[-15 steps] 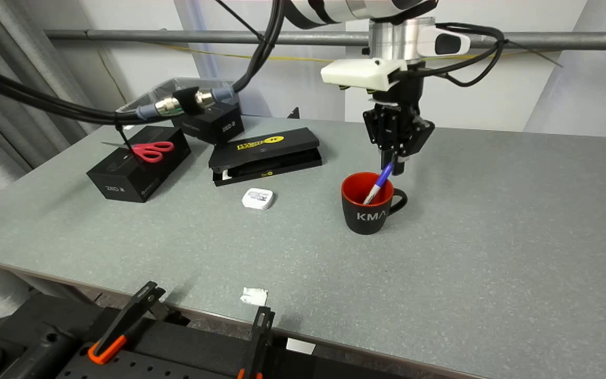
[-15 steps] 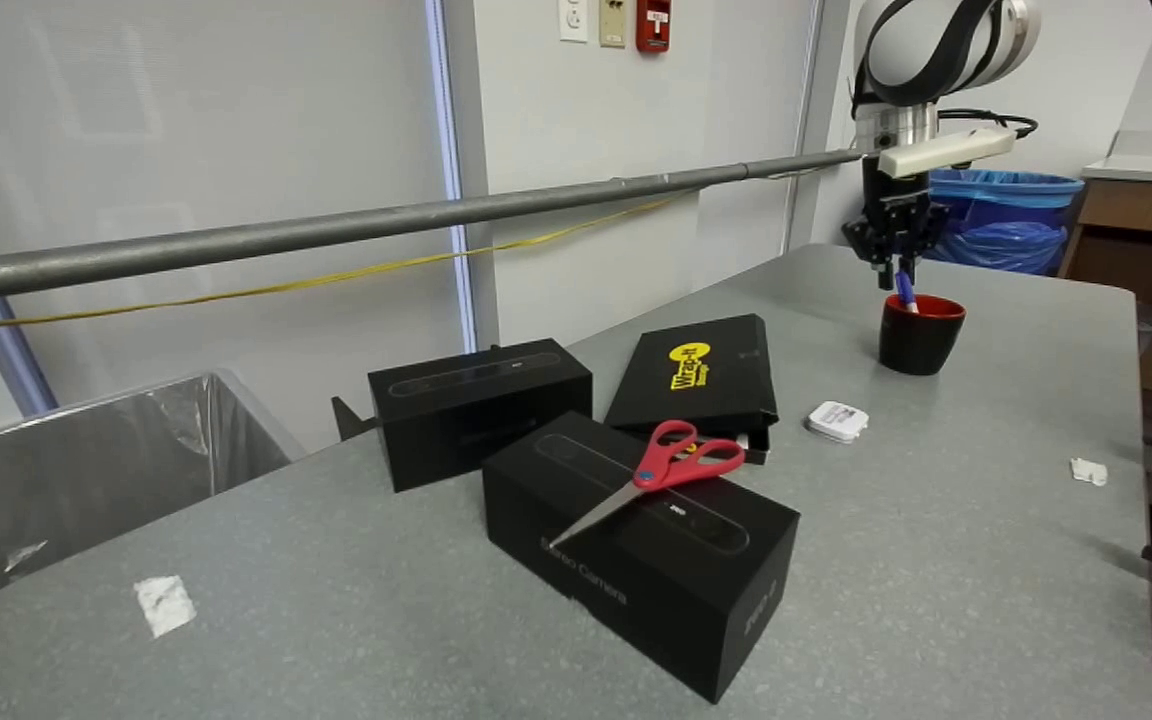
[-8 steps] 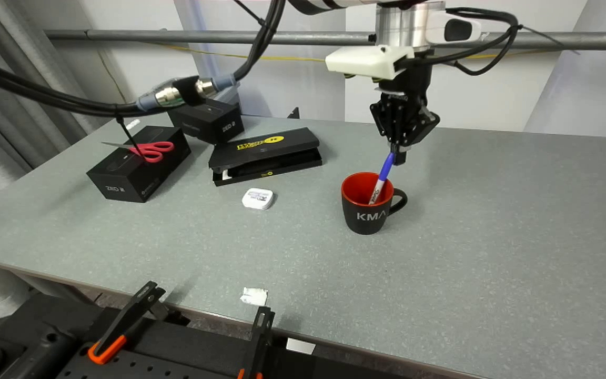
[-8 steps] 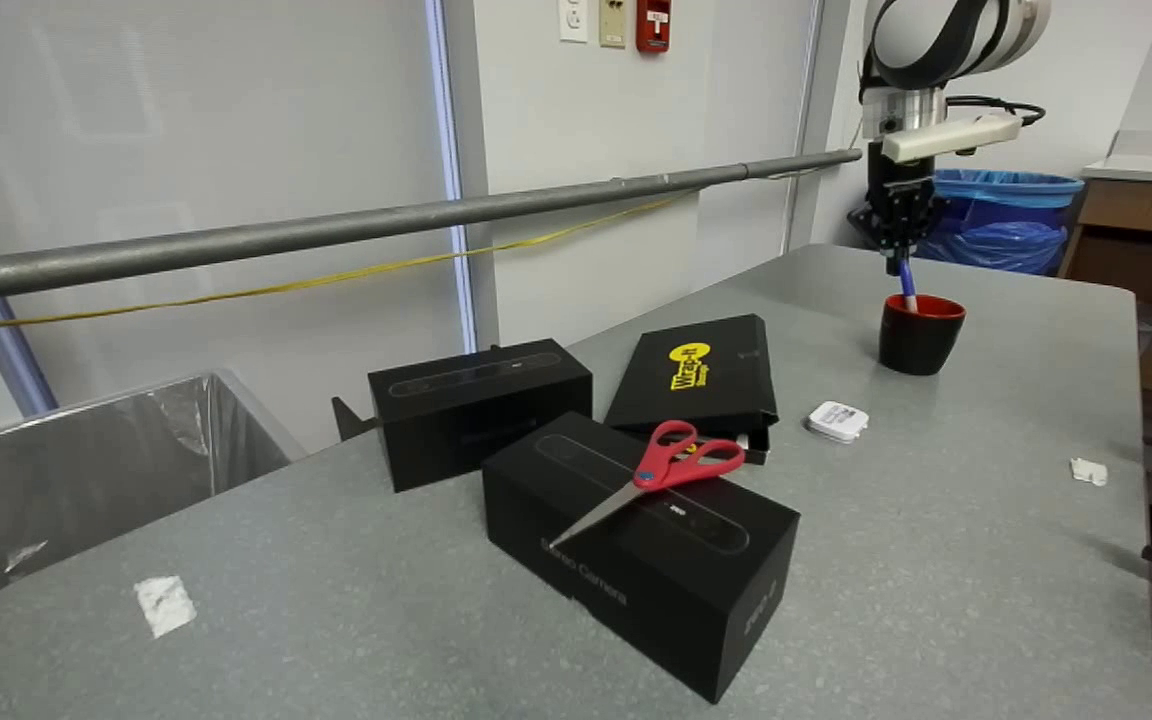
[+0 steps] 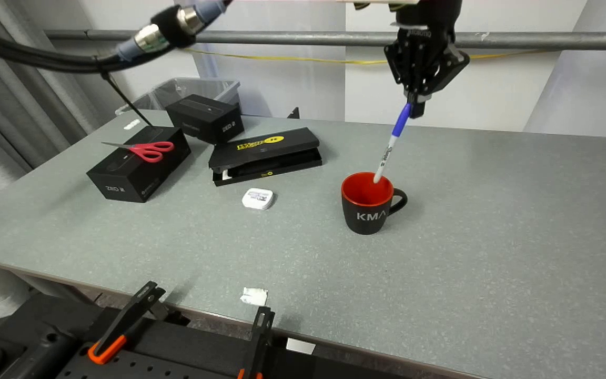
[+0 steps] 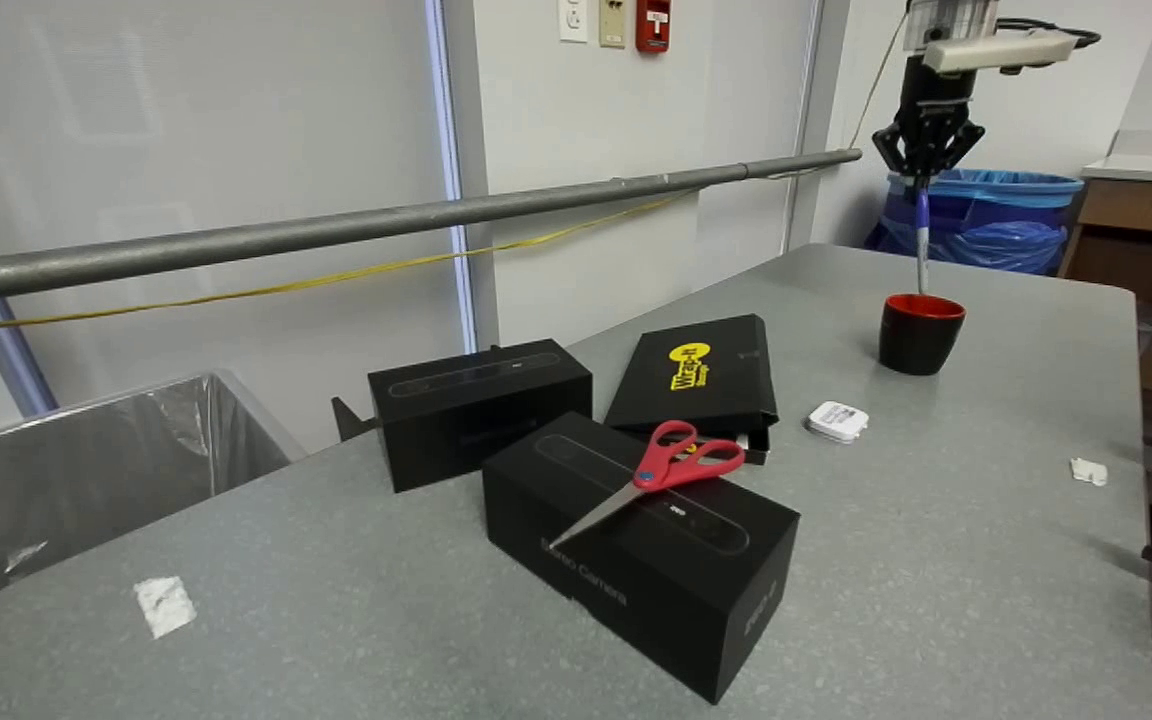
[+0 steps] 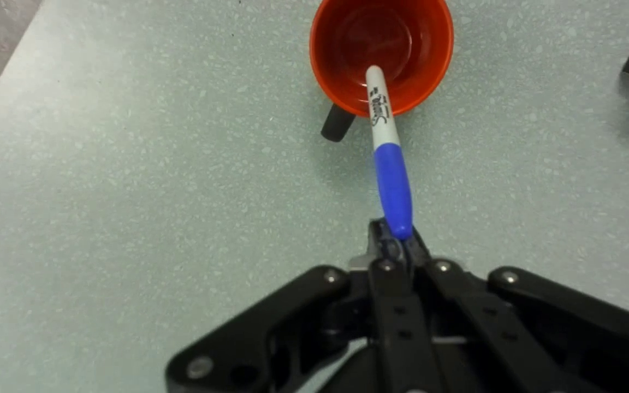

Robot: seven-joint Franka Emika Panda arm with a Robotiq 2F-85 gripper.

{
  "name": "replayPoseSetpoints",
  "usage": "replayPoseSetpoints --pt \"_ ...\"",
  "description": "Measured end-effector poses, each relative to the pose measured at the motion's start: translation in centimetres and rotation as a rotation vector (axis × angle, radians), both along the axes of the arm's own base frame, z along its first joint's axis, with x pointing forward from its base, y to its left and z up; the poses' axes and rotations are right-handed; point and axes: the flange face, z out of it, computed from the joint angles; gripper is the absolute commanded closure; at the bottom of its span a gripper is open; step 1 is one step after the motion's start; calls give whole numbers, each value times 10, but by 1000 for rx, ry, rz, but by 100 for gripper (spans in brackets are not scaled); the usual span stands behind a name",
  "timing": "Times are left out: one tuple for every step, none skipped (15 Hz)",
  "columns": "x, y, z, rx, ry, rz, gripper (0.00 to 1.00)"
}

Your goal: Remove the blue pen from the red and black mug

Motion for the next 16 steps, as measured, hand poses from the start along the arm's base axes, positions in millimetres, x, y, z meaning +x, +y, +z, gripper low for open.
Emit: replayPoseSetpoints --pt "-5 1 13 11 -20 12 99" --pt "-10 4 25 31 -36 32 99" --pt "-15 9 36 54 -45 58 99" --pt "-20 16 45 79 -50 89 99" --pt "-24 25 52 104 -47 126 99" --pt "-27 36 56 129 -35 163 99" --pt "-29 50 55 156 -16 203 99" --pt "-29 66 51 179 10 241 99" --pt "-28 84 44 195 37 276 99" --pt "-26 104 33 208 68 310 99" --pt "-25 124 21 219 99 346 99" --pt "-24 143 8 229 131 381 99" --pt "-24 161 -7 236 164 415 99" --pt "-23 176 -20 238 197 444 99" --pt "-23 189 -34 238 229 466 99" --pt "-23 198 -47 235 259 481 99"
